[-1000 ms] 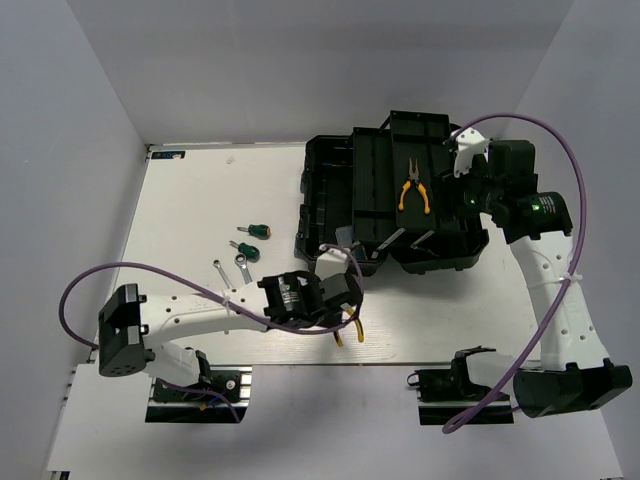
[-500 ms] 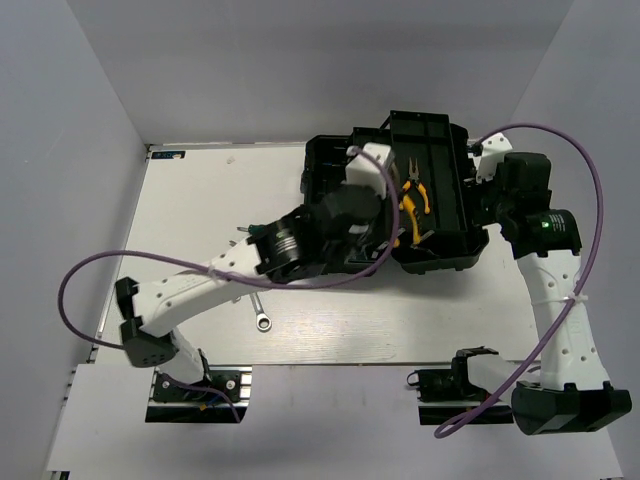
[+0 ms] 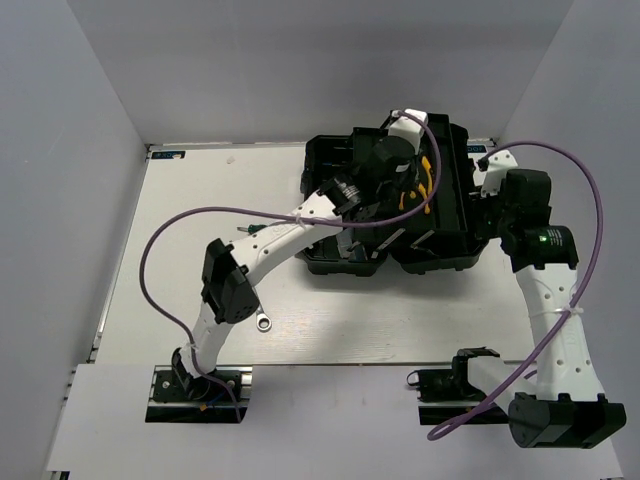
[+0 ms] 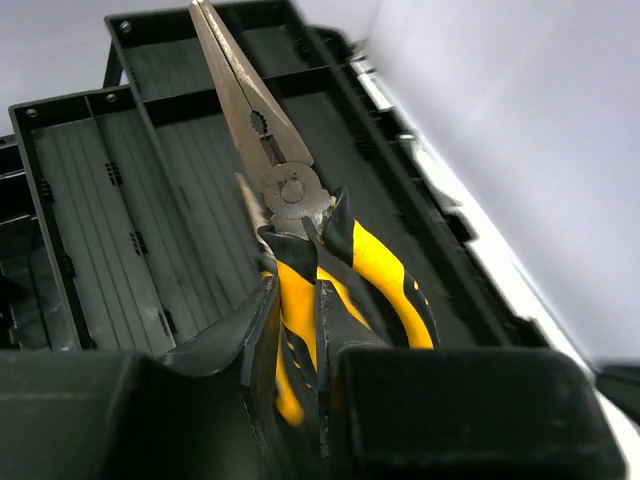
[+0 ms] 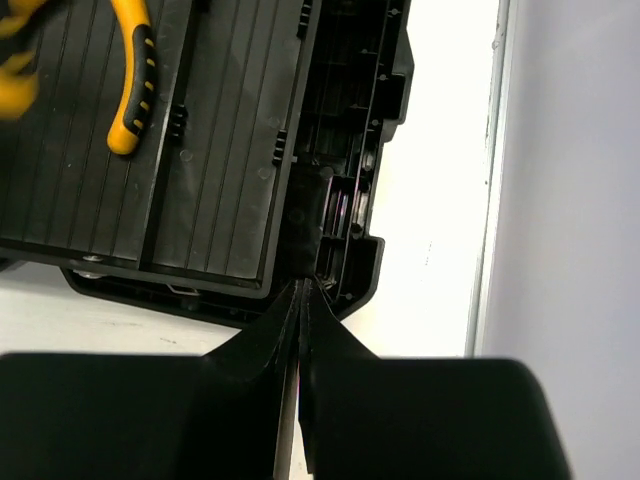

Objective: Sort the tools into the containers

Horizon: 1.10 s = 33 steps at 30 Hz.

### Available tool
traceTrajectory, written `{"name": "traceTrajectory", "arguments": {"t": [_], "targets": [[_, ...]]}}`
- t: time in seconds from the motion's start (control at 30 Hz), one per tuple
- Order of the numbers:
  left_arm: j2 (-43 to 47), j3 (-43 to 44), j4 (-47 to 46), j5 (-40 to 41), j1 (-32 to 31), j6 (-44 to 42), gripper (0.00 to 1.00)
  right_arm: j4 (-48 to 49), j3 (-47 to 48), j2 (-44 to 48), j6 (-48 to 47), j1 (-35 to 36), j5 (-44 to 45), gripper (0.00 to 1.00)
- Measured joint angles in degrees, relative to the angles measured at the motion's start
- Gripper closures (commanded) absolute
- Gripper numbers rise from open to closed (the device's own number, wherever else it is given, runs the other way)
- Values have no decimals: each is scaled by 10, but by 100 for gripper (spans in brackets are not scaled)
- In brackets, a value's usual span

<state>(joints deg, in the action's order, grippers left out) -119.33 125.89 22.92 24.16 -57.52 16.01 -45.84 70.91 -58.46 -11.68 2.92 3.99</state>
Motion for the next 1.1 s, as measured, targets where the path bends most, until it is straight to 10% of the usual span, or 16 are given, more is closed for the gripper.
{"name": "traceTrajectory", "arguments": {"t": [0.3, 0.47, 0.63, 0.83, 1.0, 1.1], "targets": [[-63, 14, -2, -74, 48, -1, 96, 11, -15, 7, 9, -16, -12, 95], [-78, 34, 7, -116, 56, 1, 45, 10, -18, 6, 10, -19, -23, 94], [-83, 66, 6, -136, 60, 7, 28, 10, -18, 2, 11, -21, -39, 90], [-82, 71, 7, -144, 64, 8, 32, 10, -18, -2, 10, -21, -63, 80], [13, -55, 5, -110, 66, 13, 85, 3, -18, 5, -30, -21, -163, 72], [157, -239, -6, -75, 74, 29, 93, -3, -23, 23, -72, -21, -263, 75]]}}
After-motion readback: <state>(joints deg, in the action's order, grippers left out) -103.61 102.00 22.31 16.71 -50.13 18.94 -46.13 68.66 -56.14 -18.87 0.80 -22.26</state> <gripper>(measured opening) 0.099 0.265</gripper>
